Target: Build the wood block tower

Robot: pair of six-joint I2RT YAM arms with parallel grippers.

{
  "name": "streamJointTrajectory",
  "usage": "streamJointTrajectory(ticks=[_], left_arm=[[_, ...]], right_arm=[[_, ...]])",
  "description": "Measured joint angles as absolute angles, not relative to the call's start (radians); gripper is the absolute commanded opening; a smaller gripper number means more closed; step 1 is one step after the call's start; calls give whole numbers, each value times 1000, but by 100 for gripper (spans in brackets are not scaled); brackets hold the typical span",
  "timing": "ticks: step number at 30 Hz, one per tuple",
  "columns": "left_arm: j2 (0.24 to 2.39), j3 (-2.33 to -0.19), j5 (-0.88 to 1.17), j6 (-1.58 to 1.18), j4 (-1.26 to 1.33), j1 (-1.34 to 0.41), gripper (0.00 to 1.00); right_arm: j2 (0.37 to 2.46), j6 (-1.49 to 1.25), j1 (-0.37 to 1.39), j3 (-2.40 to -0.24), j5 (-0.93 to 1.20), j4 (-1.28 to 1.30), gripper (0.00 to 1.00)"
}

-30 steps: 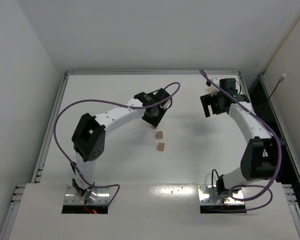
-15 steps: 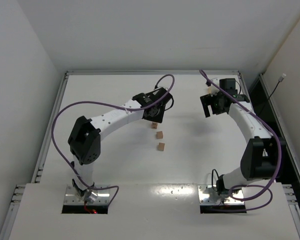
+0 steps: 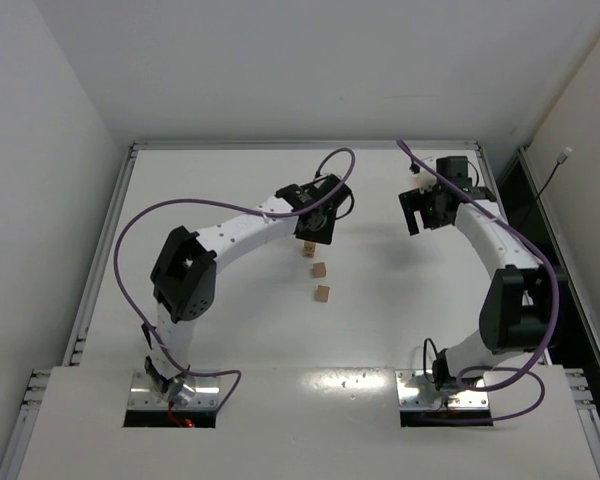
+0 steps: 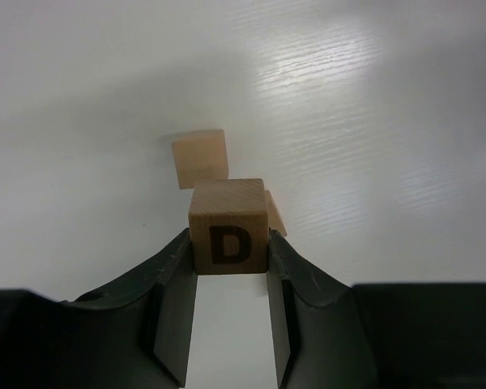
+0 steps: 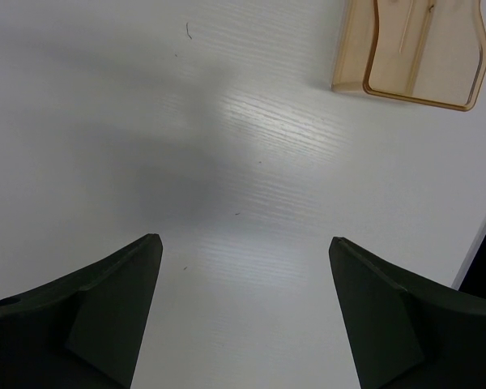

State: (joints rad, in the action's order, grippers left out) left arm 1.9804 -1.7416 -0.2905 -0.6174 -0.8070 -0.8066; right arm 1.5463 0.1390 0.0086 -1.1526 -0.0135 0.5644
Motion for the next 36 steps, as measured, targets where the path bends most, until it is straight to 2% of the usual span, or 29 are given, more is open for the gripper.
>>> streamJointTrajectory(ticks=[36], left_arm=[[2046,-1757,-186,-637,-813,-723,0]], right_arm=[[1600,139,9,-1187,-13,585,81]])
